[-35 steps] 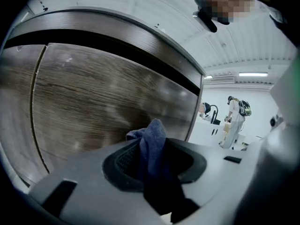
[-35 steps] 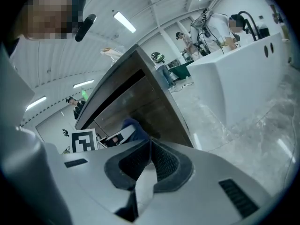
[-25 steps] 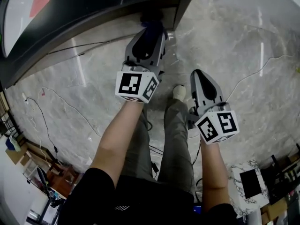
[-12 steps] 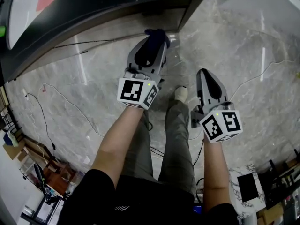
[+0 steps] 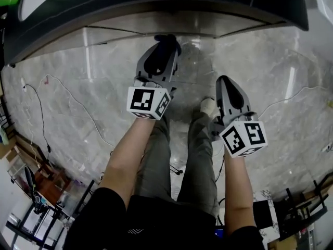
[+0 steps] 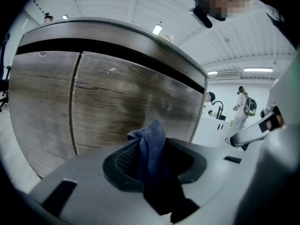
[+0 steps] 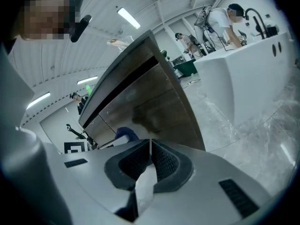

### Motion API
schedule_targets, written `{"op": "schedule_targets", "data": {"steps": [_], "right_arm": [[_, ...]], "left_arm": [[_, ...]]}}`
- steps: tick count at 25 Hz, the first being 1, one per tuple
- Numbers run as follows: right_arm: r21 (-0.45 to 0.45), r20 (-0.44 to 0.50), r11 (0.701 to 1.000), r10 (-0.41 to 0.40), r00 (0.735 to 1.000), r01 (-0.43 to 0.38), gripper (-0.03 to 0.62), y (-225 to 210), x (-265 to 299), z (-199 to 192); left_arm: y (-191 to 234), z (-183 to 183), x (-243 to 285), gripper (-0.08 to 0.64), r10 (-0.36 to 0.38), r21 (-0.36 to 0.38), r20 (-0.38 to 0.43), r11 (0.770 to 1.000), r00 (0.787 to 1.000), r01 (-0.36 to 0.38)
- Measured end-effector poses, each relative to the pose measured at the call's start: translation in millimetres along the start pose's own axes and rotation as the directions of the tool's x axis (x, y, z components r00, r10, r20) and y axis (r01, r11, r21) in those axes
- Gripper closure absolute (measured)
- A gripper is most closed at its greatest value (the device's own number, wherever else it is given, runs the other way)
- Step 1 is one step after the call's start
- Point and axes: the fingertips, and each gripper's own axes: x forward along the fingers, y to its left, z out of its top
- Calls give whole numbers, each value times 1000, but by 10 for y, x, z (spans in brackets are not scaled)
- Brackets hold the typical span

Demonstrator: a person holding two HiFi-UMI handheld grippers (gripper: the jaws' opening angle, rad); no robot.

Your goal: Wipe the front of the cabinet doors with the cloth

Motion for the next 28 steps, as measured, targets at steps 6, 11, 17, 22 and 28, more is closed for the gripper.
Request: {"op": "schedule_targets", "data": {"steps": [6,11,17,22,28], "right_arm": [[-33,-49,998,50,998,-52,554,479,402,-188],[-44,-67,996,72,995,-75,554,638,656,-304],[-44,-59,995,83,995,-85,554,735,791,-336],[-51,-56,996,75,996,-78,554,709,806,-364],[-38,-54,998,45,998,-47,554,487,681,-373]], "left_arm": [[694,-91,-218,426,74,-8,-14,997,997,-74],[1019,-159,-271,426,99,-7,-20,995,995,-99],[1163,-242,-214,426,99,8,-32,995,995,-99],[1245,-344,-76,426,118,8,-34,993,992,-118],[1085,-317,116,426,108,0,-12,994,994,-108]]}}
